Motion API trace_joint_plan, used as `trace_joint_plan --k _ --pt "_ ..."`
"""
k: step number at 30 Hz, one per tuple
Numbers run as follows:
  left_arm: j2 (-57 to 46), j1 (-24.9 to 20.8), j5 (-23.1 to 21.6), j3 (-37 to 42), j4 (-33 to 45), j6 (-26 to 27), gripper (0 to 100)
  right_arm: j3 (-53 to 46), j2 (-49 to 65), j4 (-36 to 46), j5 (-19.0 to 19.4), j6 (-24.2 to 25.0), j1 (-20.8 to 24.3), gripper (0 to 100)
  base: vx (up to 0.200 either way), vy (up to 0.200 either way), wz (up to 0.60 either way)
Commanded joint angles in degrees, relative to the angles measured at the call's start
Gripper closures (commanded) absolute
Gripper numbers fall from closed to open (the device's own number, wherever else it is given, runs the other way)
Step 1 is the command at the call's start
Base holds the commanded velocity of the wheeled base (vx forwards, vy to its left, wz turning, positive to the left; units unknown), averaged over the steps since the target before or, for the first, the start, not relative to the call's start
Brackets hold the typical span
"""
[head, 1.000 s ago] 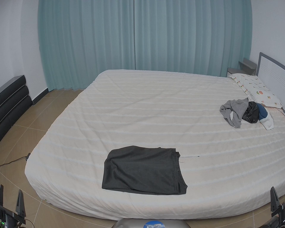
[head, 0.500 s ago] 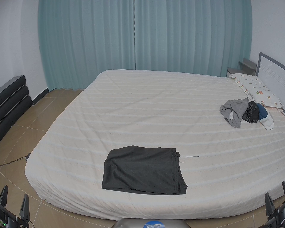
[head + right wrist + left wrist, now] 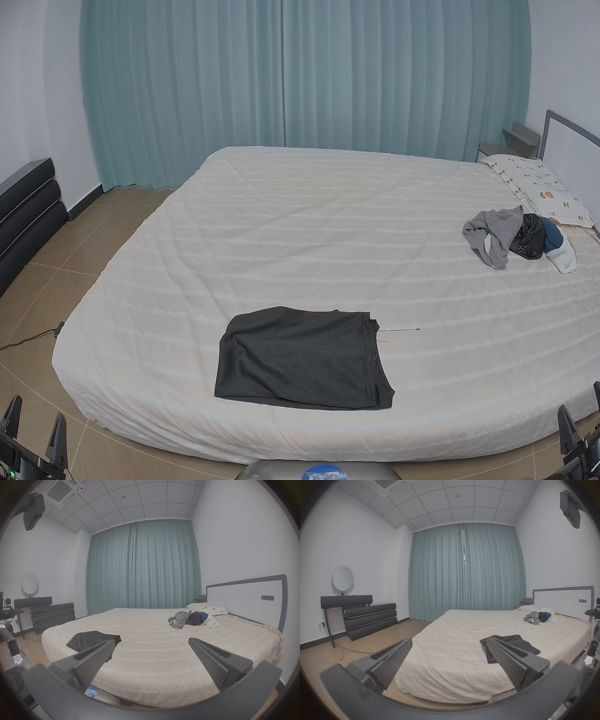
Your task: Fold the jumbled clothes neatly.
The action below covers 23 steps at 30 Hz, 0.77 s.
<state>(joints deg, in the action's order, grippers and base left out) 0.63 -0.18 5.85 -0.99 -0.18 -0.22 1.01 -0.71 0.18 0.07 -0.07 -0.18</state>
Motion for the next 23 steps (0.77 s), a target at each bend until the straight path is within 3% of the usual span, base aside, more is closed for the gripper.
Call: trace_joint_plan --k 1,23 --pt "-0.55 0.01 -0.14 0.99 0.01 -0.22 0 -1.01 0.71 -0.01 0.01 -0.19 0.01 0 0.0 0.0 0.0" --pt "-0.55 0.01 -0.23 0.99 0.01 -0.13 0 -1.01 0.71 -0.01 0.19 -0.19 0.27 0 0.0 0.0 0.0"
